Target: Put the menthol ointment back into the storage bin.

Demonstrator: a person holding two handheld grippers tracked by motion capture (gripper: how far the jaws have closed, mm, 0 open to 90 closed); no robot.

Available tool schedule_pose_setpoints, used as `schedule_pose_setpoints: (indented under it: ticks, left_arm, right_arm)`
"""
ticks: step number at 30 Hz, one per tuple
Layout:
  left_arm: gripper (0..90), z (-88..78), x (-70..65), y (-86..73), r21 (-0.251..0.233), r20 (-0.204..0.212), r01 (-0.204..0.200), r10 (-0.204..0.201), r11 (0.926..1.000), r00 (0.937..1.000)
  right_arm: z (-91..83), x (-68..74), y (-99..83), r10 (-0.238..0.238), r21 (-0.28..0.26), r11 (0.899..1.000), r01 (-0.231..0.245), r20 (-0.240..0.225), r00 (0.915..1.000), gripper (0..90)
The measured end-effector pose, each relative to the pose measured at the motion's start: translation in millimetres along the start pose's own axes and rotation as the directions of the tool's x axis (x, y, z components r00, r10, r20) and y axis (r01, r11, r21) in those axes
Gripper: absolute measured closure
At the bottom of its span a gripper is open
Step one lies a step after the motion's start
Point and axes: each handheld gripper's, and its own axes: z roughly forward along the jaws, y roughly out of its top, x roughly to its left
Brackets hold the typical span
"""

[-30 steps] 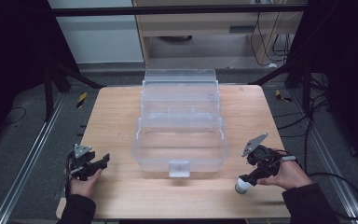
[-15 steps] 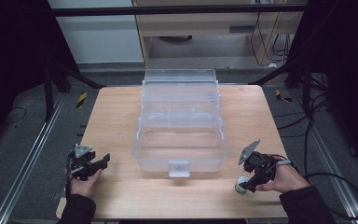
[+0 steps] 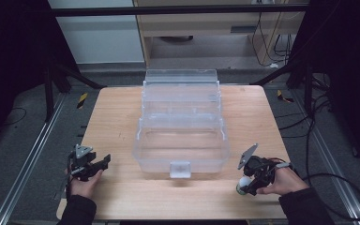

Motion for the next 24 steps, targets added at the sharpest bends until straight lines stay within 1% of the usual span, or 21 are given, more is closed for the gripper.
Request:
schedule_pose_setpoints:
  ticks: [2, 3, 6, 11, 14, 16, 19, 22, 24]
  left_arm:
    - [37.5, 0.0, -0.1, 0.0, 0.0, 0.0, 0.0, 0.0, 1.0, 1.0]
    - [37.5, 0.0, -0.1, 0.0, 0.001, 0.0, -0.001, 0.001, 1.0, 1.0]
    - [37.5, 0.4, 0.1, -0.1, 0.0, 0.0, 0.001, -0.001, 1.0, 1.0]
    - [37.5, 0.2, 0.7, -0.2, 0.001, 0.001, 0.003, -0.003, 1.0, 1.0]
    - [37.5, 0.1, 0.5, -0.1, 0.0, 0.0, 0.001, -0.001, 1.0, 1.0]
    - [37.5, 0.2, 0.3, -0.1, 0.002, -0.001, -0.001, 0.001, 1.0, 1.0]
    - [37.6, 0.2, 0.2, -0.1, 0.001, -0.001, -0.001, 0.001, 1.0, 1.0]
    - [37.7, 0.0, 0.3, 0.0, 0.0, -0.002, 0.0, 0.0, 1.0, 1.0]
    - [37.7, 0.0, 0.3, 0.0, 0.0, -0.002, 0.0, 0.0, 1.0, 1.0]
  right_arm:
    - [1.0, 0.4, 0.8, -0.003, 0.01, 1.0, 0.003, -0.002, 1.0, 37.4]
    - [2.0, 0.1, 0.8, -0.013, 0.011, 1.0, 0.013, -0.002, 0.9999, 37.8]
    - [4.4, 0.2, 1.4, -0.009, 0.024, 1.0, 0.009, 0.001, 1.0, 38.5]
    - [10.0, -1.6, 2.3, -0.019, 0.044, 0.999, 0.02, -0.013, 0.9997, 41.7]
    - [12.9, -2.0, 2.5, -0.016, 0.054, 0.998, 0.017, -0.019, 0.9997, 43.9]
    - [14.8, -2.7, 2.3, -0.026, 0.059, 0.998, 0.027, -0.028, 0.9993, 45.9]
    - [16.9, -2.5, 2.8, -0.018, 0.068, 0.997, 0.02, -0.036, 0.9992, 48.0]
    - [18.1, -3.6, 3.7, -0.023, 0.071, 0.997, 0.026, -0.039, 0.999, 49.4]
    - [18.4, -3.7, 4.3, -0.018, 0.075, 0.997, 0.021, -0.043, 0.9989, 49.5]
